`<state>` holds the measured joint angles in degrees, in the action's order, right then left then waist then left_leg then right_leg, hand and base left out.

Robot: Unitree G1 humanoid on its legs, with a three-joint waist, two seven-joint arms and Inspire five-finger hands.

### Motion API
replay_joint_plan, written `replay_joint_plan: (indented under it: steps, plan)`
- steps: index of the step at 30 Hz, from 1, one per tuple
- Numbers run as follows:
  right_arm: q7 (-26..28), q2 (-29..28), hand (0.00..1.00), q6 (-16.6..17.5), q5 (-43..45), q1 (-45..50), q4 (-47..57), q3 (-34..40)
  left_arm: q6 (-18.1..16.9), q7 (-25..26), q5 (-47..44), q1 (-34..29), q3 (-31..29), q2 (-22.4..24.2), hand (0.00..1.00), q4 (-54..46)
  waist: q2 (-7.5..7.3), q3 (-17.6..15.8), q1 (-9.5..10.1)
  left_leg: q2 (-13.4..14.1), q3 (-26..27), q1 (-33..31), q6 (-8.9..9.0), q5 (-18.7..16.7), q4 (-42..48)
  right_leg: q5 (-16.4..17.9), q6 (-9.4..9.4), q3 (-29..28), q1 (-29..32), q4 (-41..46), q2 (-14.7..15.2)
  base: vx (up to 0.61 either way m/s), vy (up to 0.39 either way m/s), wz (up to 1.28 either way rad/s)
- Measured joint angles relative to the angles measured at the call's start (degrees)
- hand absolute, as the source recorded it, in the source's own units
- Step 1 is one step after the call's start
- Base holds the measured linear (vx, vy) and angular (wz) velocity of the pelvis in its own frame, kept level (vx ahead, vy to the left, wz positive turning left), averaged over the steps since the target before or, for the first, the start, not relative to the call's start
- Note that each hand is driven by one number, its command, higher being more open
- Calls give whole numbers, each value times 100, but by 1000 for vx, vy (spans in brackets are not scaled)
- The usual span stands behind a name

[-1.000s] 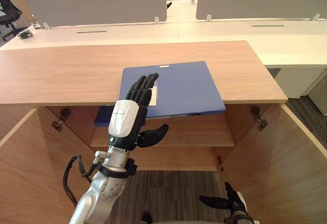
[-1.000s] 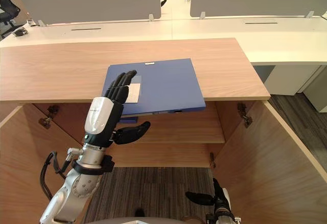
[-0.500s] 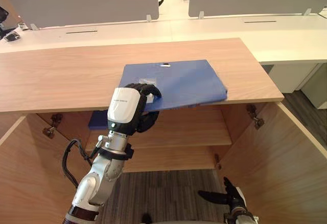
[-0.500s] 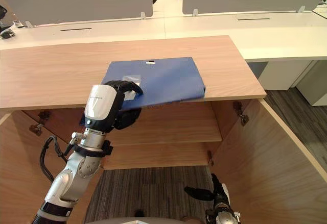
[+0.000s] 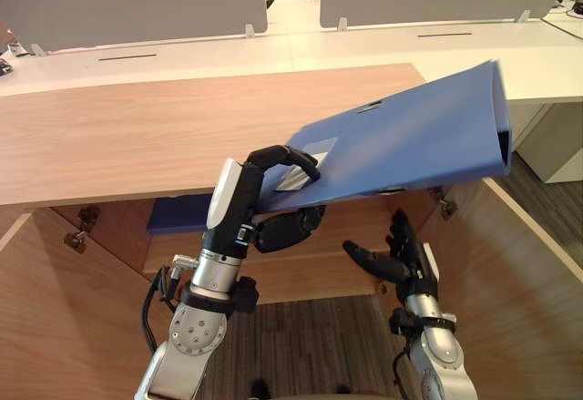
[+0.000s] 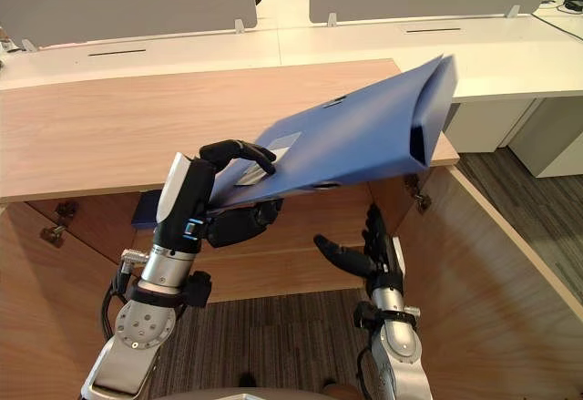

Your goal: Walk over to the cabinet, pick up the folder, carry it to the office cabinet, place the folder inside the office cabinet, then close the office cabinet door

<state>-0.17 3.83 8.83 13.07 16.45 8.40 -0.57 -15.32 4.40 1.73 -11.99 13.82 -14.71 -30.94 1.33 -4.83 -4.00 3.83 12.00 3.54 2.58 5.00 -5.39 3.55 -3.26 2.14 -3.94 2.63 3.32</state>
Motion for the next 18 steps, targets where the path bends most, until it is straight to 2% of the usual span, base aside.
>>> replay_joint_plan:
  steps: [2, 3, 5, 8, 11, 14, 18]
  plan:
    - [12, 3, 100, 56, 122, -2, 368, 15, 1, -99, -780, -71, 0, 37, 0, -44, -3, -1, 3, -6, 0, 0, -3, 3, 1, -2, -3, 0, -2, 0, 5, 15, 1, -1]
    - [-21, 47, 100, 15, 396, 83, 741, 36, 73, -333, -2495, -208, -6, 108, 0, -125, -12, -7, -6, -10, 4, -2, -5, 6, 28, -9, -9, -5, -12, 1, 6, 32, 0, -1]
    - [-38, 149, 100, 97, 429, 54, 1295, 28, 148, -405, -3134, -272, -39, 157, 0, -129, -13, -7, -6, -7, 6, -1, -4, 5, 28, -10, -10, -7, -11, 2, 5, 0, 0, 0]
    - [-36, 348, 100, 240, 429, -114, 1785, 55, 192, -456, -3491, -426, -129, 159, 0, -138, -17, -6, -6, -6, 15, 6, -5, 4, 27, -12, -14, -17, -12, 11, 5, -3, -1, -1]
    - [-24, 660, 100, 424, 431, -300, 1973, 259, 346, -739, -4307, -851, -251, 8, 0, -268, -45, -3, 1, -5, 32, 15, -7, 2, 26, -13, -16, -32, -12, 14, 5, -3, 0, -1]
    - [1, 840, 100, 444, 488, -269, 1973, 409, 436, -942, -4630, -1162, -376, -66, 0, -269, -84, -11, 11, -8, 16, 13, -11, 5, 1, -12, -17, -15, -19, 13, 9, 0, 0, 0]
    - [147, 1014, 100, 444, 550, -233, 1973, 431, 555, -1149, -4952, -1280, -452, -182, 0, -266, -95, -17, -1, -24, -18, -1, -22, 14, 0, -10, -20, 23, -23, 12, 24, -1, 0, 5]
